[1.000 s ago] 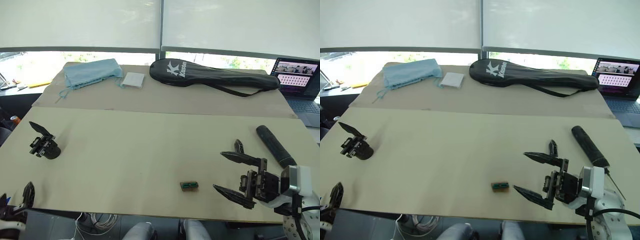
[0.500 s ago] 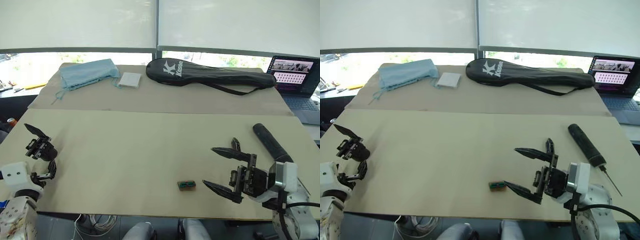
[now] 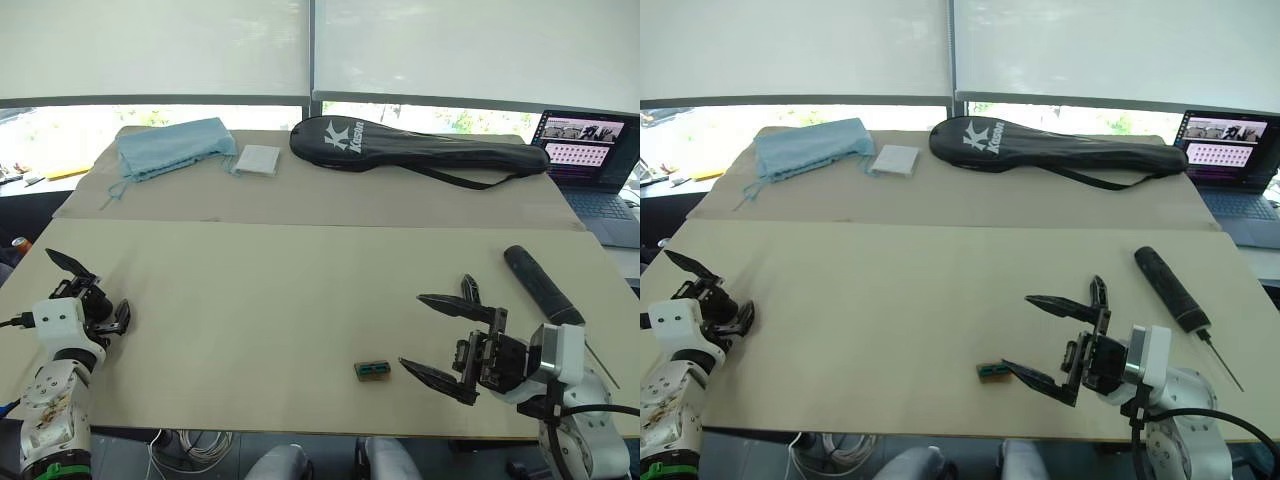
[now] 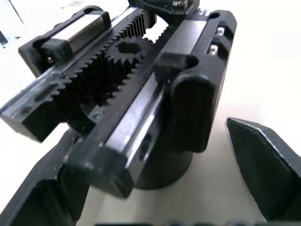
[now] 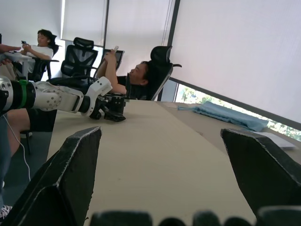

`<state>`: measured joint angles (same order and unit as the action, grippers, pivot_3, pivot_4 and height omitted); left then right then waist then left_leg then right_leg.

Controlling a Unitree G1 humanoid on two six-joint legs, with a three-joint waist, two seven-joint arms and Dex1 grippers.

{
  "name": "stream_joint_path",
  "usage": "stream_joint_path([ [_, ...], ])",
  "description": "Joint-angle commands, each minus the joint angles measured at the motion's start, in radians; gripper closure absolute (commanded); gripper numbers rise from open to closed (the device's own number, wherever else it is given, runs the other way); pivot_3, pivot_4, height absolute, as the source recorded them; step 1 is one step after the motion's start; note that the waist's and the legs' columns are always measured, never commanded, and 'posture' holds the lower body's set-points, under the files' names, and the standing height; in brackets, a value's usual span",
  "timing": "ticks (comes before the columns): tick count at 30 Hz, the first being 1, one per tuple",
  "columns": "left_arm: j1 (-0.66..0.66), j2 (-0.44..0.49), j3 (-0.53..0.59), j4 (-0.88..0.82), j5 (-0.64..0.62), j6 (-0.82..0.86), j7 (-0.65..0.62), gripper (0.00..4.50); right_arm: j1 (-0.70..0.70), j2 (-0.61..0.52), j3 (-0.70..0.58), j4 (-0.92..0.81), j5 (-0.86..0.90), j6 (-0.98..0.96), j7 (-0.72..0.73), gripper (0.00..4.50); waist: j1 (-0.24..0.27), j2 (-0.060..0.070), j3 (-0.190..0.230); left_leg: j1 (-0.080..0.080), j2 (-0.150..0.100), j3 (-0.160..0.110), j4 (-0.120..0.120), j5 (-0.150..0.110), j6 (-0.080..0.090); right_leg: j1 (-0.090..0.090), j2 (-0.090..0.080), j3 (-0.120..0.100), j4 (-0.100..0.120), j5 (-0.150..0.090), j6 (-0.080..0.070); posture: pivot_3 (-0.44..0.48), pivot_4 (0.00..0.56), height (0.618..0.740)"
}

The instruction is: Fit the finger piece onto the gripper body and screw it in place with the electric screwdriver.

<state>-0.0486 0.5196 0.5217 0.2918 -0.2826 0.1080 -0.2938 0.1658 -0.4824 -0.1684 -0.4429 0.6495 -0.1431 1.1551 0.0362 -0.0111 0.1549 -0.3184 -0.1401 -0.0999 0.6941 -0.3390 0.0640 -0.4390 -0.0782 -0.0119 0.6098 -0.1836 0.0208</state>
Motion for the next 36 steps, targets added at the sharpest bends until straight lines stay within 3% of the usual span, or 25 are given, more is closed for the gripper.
stream_joint_path([
  [1,0.000,0.014,0.009,0.018,0.006,-0.003,0.013,0.91,0.004,-0.001,-0.012,-0.020,0.015,-0.028,-0.002,0.00,0.001,0.000,0.000,0.000,0.000,0.000,0.000,0.000,0.000,0.000,0.000,0.000,0.000,0.000,0.000,0.000,0.150,0.740],
  [4,0.009,0.009,0.021,0.021,-0.003,-0.009,0.011,2.17,0.010,-0.002,-0.015,-0.020,0.018,-0.030,0.000,0.00,0.001,0.001,-0.001,0.000,0.000,0.000,0.000,0.000,0.000,0.000,0.000,0.000,0.000,0.000,0.000,0.000,0.150,0.740],
  [7,0.017,-0.007,0.037,-0.007,-0.034,-0.038,-0.011,2.17,0.011,-0.001,-0.013,-0.018,0.016,-0.031,-0.001,0.00,0.000,0.001,-0.001,0.000,0.000,0.000,0.000,0.000,0.000,0.000,0.000,0.000,0.000,0.000,0.000,0.000,0.150,0.740],
  [12,0.034,-0.072,-0.037,-0.227,-0.055,-0.061,-0.029,2.17,0.031,-0.007,-0.021,-0.020,0.026,-0.024,0.004,0.00,0.006,0.000,0.000,-0.001,0.000,0.000,0.001,0.000,0.000,0.000,0.000,0.001,-0.001,0.000,0.000,0.000,0.150,0.740],
  [20,0.001,-0.194,-0.356,-0.579,-0.039,0.055,-0.079,2.17,0.031,-0.013,-0.009,-0.007,0.028,-0.014,0.015,0.00,0.013,-0.004,0.002,-0.003,-0.001,-0.001,0.002,0.000,0.001,0.000,-0.001,0.001,-0.002,0.000,0.000,0.000,0.150,0.740],
  [26,-0.061,-0.192,-0.598,-0.509,0.081,-0.023,-0.200,2.17,0.077,-0.013,-0.004,-0.024,0.023,-0.023,0.029,0.00,-0.011,-0.002,0.002,-0.003,0.001,0.000,0.001,0.000,0.001,-0.001,-0.002,0.003,-0.001,0.000,0.000,0.000,0.150,0.740],
  [36,-0.145,-0.258,-0.744,-0.320,0.171,-0.109,-0.271,2.17,0.172,-0.019,-0.044,-0.036,0.016,-0.065,0.040,0.00,-0.007,-0.001,0.002,-0.003,0.002,0.000,0.001,0.001,-0.002,-0.001,-0.001,0.005,0.000,0.001,-0.002,0.000,0.150,0.740],
])
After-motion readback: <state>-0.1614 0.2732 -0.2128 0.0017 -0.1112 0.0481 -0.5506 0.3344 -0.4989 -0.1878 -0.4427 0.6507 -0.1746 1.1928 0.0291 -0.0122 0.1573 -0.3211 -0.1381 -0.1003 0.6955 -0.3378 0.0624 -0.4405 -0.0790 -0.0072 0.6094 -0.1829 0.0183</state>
